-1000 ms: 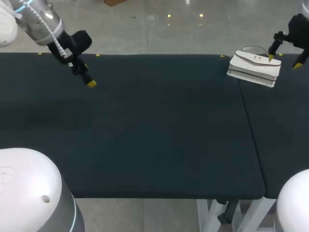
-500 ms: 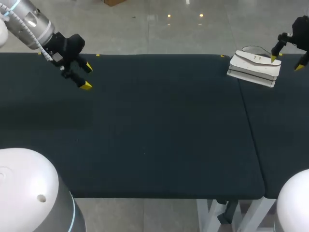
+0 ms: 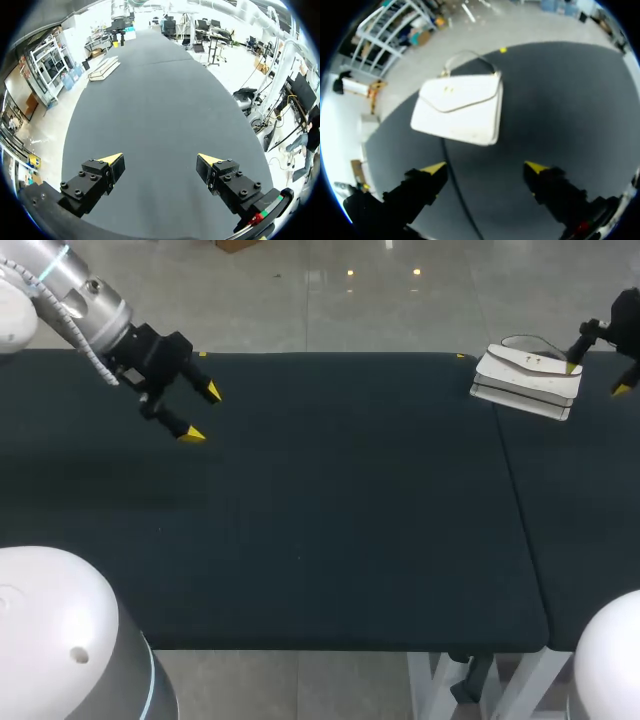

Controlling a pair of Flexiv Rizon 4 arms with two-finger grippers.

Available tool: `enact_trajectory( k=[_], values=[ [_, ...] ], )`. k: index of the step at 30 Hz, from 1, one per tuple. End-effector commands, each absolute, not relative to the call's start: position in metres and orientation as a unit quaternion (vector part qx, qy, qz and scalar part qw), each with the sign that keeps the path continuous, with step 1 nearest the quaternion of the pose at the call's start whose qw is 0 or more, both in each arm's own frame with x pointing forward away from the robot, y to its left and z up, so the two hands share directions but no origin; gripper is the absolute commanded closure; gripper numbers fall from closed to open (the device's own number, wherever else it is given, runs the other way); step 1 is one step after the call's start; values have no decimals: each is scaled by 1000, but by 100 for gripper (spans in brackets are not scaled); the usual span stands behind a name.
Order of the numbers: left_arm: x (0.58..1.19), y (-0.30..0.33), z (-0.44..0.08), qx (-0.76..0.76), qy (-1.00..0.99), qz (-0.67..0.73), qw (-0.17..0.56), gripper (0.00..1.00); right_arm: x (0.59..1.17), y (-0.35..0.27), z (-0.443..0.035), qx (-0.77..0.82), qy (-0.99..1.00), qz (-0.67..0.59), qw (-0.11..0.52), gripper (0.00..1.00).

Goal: Pick up the bag, open it, inspect its contents, close it, and place it on the opposite side

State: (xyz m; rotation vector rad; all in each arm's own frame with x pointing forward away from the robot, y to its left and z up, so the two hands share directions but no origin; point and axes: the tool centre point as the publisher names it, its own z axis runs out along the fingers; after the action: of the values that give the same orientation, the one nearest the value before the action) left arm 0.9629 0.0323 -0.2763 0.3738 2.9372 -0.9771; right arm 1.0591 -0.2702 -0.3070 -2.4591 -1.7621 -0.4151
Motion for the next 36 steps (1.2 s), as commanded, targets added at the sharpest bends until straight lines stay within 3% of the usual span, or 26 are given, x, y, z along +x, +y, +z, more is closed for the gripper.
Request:
enact_trajectory(
  k=[1,17,18,20,25,32,36],
  values=[
    [973,27,-285,137,940,-310,-27,0,1072,-284,-313,-808,-568,-143,60,0],
    [972,26,-286,140,940,-308,-37,0,1110,-292,-342,-855,-479,-166,107,1],
    [972,26,-286,140,940,-308,-37,0,1112,-291,-344,-858,-473,-167,110,9],
    [972,26,-286,140,940,-308,-37,0,1116,-289,-347,-861,-466,-170,114,12],
    [972,26,-286,140,940,-308,-37,0,1123,-283,-354,-864,-455,-174,125,36],
    [972,26,-286,140,940,-308,-37,0,1123,-277,-364,-868,-438,-186,141,44],
    [972,26,-286,140,940,-308,-37,0,1123,-277,-367,-871,-426,-197,146,43]
  ],
)
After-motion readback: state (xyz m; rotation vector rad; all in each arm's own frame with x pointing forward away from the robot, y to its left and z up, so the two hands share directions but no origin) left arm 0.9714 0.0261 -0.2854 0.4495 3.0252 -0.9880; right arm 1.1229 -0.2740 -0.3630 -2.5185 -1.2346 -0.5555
